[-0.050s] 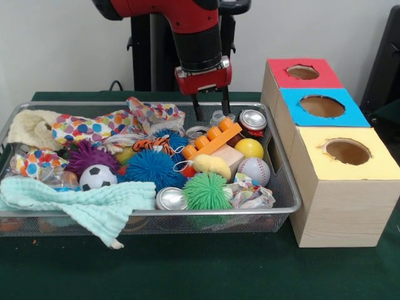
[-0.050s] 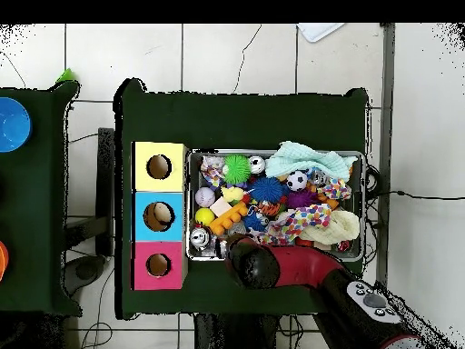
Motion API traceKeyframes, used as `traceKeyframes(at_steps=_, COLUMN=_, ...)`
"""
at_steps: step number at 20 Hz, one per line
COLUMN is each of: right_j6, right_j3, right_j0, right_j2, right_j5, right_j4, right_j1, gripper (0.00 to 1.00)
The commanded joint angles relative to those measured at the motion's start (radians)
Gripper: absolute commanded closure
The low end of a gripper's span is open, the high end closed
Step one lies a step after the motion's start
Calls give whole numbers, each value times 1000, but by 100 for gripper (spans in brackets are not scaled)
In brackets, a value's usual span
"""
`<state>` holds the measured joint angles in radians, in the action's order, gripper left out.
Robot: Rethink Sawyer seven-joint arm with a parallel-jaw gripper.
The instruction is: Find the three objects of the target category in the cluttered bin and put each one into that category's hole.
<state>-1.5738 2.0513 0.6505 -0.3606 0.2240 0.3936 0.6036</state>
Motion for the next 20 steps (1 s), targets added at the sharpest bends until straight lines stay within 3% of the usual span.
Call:
traceKeyframes(at_steps=1, right_j6=40, right_j3=-101, right_j0=15, right_j2=-84, right_j5=121, right_j4=31, right_j1=-36, gripper=0)
traceKeyframes(at_steps=20, right_j6=55, right_j3=-87, right_j0=17, right_j2=-80, right_j5=149, right_j4=44, right_j1=-17, gripper=0)
